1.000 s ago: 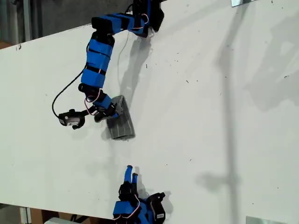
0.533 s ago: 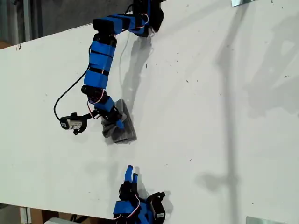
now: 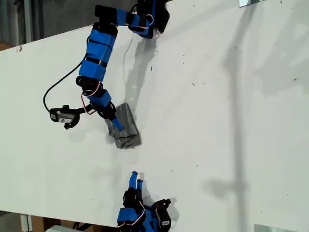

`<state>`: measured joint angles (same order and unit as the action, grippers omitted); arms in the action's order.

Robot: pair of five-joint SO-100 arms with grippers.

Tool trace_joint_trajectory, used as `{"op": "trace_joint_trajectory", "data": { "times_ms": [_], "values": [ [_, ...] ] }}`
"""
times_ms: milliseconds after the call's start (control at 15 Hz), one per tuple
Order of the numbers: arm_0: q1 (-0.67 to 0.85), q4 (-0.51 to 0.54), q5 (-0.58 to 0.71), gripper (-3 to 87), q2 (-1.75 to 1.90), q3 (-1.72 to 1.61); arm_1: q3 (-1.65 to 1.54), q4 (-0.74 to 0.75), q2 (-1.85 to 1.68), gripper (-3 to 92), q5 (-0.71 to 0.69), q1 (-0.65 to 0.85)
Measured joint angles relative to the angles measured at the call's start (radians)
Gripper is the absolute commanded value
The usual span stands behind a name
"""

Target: Grasp corners of a square towel and fold twice.

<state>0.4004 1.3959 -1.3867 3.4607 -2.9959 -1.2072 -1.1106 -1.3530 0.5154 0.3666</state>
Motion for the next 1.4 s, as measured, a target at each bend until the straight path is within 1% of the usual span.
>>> {"op": "trace_joint_trajectory", "data": {
  "times_ms": [67, 133, 200, 267, 333, 467, 533, 600, 667, 733, 800, 867, 933, 1000, 1200, 1400],
  "values": [
    [0.000, 0.000, 0.000, 21.6, 0.000, 0.000, -0.110, -0.055, -0.095, 36.4, 0.071, 0.008],
    [0.000, 0.000, 0.005, 21.5, 0.000, 0.000, -0.255, -0.074, -0.213, 35.6, 0.135, 0.009],
    [0.000, 0.000, 0.018, 21.3, 0.000, 0.000, -0.428, -0.072, -0.342, 32.8, 0.222, -0.011],
    [-0.018, -0.005, 0.060, 21.0, 0.000, 0.000, -0.609, -0.058, -0.483, 32.3, 0.307, -0.043],
    [-0.040, -0.009, 0.086, 20.2, 0.000, -0.006, -0.793, -0.041, -0.637, 31.4, 0.428, -0.083],
    [-0.071, -0.031, 0.091, 20.4, 0.000, -0.026, -1.178, 0.020, -0.999, 30.0, 0.643, -0.143],
    [-0.074, -0.044, 0.083, 19.2, 0.000, -0.054, -1.358, 0.021, -1.215, 29.6, 0.735, -0.215],
    [-0.080, -0.049, 0.023, 19.1, 0.000, -0.091, -1.502, 0.009, -1.424, 28.9, 0.793, -0.262],
    [-0.097, -0.051, -0.028, 19.0, 0.005, -0.100, -1.597, -0.032, -1.614, 28.3, 0.830, -0.288],
    [-0.129, -0.054, -0.091, 19.0, 0.003, -0.104, -1.651, -0.140, -1.804, 27.5, 0.861, -0.308],
    [-0.160, -0.061, -0.103, 18.9, 0.003, -0.106, -1.669, -0.252, -1.887, 26.6, 0.905, -0.301],
    [-0.176, -0.064, -0.084, 18.9, 0.003, -0.109, -1.690, -0.290, -1.907, 25.5, 0.933, -0.325],
    [-0.179, -0.072, 0.014, 18.9, 0.003, -0.112, -1.703, -0.299, -1.927, 24.8, 0.979, -0.319],
    [-0.176, -0.074, 0.114, 18.9, 0.003, -0.112, -1.703, -0.304, -1.930, 23.2, 0.991, -0.337],
    [-0.178, -0.074, 0.296, 17.6, 0.003, -0.115, -1.703, -0.310, -1.930, 22.3, 0.992, -0.322],
    [-0.179, -0.077, 0.321, 17.3, 0.003, -0.115, -1.703, -0.310, -1.930, 22.2, 0.992, -0.324]
  ]
}}
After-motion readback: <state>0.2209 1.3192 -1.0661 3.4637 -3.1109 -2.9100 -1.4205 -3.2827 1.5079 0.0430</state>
